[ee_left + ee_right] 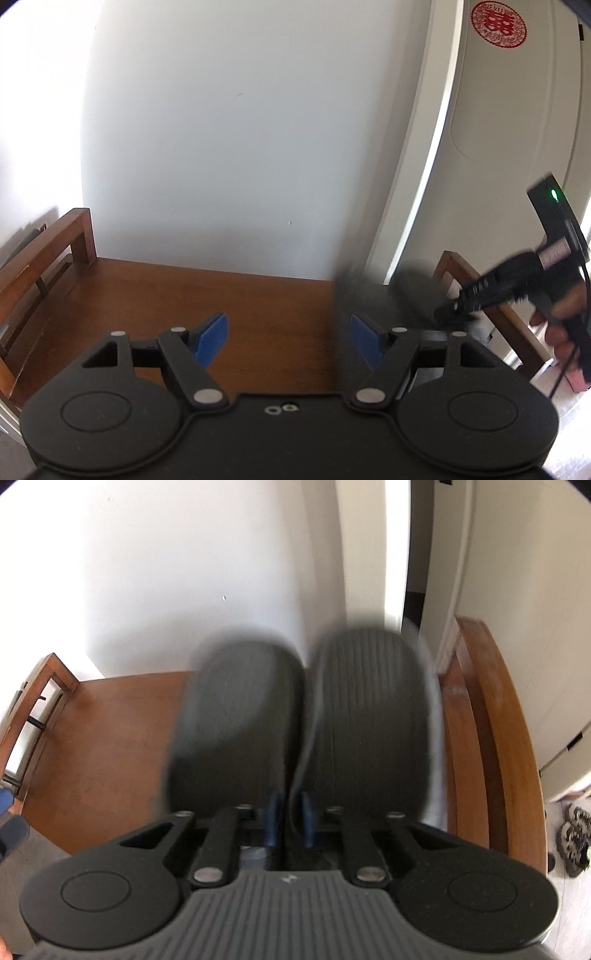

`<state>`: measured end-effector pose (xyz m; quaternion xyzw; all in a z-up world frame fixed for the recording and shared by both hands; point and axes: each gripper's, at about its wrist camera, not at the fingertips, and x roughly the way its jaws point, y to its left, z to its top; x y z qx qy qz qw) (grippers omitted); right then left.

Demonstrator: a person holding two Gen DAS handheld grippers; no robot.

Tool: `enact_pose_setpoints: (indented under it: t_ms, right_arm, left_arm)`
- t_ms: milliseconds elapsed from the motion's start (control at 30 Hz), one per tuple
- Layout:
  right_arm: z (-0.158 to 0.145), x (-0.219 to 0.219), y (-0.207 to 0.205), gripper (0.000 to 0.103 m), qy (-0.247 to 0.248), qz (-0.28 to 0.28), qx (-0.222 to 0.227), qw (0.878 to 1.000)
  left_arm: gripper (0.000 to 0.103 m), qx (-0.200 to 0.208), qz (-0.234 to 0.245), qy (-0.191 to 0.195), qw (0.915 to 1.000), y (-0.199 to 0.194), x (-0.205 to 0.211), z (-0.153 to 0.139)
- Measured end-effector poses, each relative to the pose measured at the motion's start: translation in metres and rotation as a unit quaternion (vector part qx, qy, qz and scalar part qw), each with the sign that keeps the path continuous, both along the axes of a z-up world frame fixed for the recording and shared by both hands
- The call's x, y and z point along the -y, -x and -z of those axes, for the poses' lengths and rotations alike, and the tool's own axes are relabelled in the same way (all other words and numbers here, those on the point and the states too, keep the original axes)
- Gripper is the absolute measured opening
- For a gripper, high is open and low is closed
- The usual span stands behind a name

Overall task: Organize scattered shoes
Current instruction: 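Lower the dark grey slides onto the shelf's top board and open the right gripper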

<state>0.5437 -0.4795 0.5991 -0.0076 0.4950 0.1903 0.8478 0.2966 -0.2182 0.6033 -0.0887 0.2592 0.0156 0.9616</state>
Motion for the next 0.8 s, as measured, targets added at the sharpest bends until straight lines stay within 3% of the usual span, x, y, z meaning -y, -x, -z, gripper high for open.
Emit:
enact_pose_setpoints:
  t_ms: [333, 467, 667, 767, 800]
  right_arm:
    - [0.005, -0.041, -0.050, 0.011, 0.027, -0.027, -0.024, 0.999]
    - [0.000, -0.049, -0.029, 0.011, 0.054, -0.044, -0.012, 0.997]
    - [0.016, -0.058, -0.044, 0.015, 0.072, -0.068, -0.039, 0.994]
    - [0.018, -0.061, -0.054, 0.021, 0.072, -0.079, -0.063, 0.992]
    - [0.017, -0.060, -0.058, 0.036, 0.063, -0.082, -0.076, 0.992]
  left_arm:
    - [0.073, -0.025, -0.033, 0.008, 0.9991, -0.011, -0.019, 0.015]
    - [0.073, -0.031, -0.030, 0.013, 0.9990, -0.023, -0.029, 0.021]
    - [0.073, -0.038, -0.034, 0.022, 0.9985, -0.030, -0.034, 0.026]
    - [0.073, -0.043, -0.034, 0.030, 0.9980, -0.033, -0.034, 0.030]
    - [0.074, -0.044, -0.034, 0.032, 0.9979, -0.033, -0.033, 0.031]
